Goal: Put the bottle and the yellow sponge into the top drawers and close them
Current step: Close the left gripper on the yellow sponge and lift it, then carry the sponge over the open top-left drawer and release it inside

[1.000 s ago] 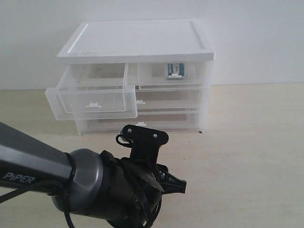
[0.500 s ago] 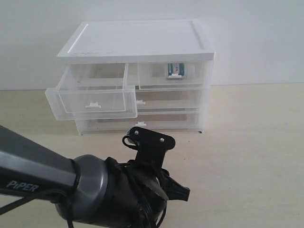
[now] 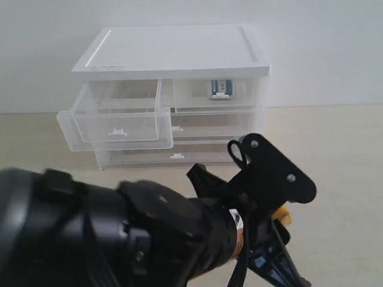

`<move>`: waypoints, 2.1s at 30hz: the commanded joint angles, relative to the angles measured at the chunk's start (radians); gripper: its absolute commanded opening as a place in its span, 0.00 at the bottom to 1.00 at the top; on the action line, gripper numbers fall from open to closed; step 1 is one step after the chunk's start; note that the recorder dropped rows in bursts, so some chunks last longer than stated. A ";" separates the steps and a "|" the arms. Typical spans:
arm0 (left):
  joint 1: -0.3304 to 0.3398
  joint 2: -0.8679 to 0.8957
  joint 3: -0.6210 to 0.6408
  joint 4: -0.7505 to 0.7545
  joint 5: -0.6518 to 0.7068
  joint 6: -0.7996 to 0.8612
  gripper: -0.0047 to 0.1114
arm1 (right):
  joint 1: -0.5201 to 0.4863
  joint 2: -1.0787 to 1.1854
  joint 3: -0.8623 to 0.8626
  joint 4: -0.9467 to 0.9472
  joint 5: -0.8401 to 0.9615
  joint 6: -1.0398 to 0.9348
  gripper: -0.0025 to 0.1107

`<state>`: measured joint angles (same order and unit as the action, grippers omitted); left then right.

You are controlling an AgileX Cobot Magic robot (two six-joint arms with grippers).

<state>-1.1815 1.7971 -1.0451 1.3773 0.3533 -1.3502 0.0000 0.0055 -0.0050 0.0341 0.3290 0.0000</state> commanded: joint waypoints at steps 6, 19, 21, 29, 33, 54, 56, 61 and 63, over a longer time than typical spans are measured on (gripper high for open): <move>0.139 -0.194 -0.002 -0.180 -0.353 0.326 0.08 | -0.001 -0.006 0.005 -0.002 -0.006 0.000 0.02; 0.212 -0.221 0.009 0.367 -0.781 -0.136 0.08 | -0.001 -0.006 0.005 -0.002 -0.006 0.000 0.02; 0.212 -0.221 0.003 0.367 -0.604 -0.118 0.08 | -0.001 -0.006 0.005 -0.002 -0.006 0.000 0.02; 0.212 -0.221 -0.025 0.367 0.052 0.347 0.08 | -0.001 -0.006 0.005 -0.002 -0.006 0.000 0.02; 0.206 -0.227 -0.025 0.316 0.175 0.353 0.08 | -0.001 -0.006 0.005 -0.002 -0.006 0.000 0.02; 0.346 -0.374 -0.309 -0.987 0.414 1.261 0.08 | -0.001 -0.006 0.005 -0.002 -0.006 0.000 0.02; 0.378 -0.374 -0.309 -1.118 0.423 1.433 0.08 | -0.001 -0.006 0.005 -0.002 -0.006 0.000 0.02; 0.438 -0.376 -0.310 -1.165 0.427 1.616 0.08 | -0.001 -0.006 0.005 -0.002 -0.006 0.000 0.02; 0.486 -0.376 -0.310 -1.204 0.432 1.669 0.08 | -0.001 -0.006 0.005 -0.002 -0.006 0.000 0.02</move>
<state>-0.7450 1.4262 -1.3451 0.2221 0.7846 0.2325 0.0000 0.0055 -0.0050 0.0341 0.3290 0.0000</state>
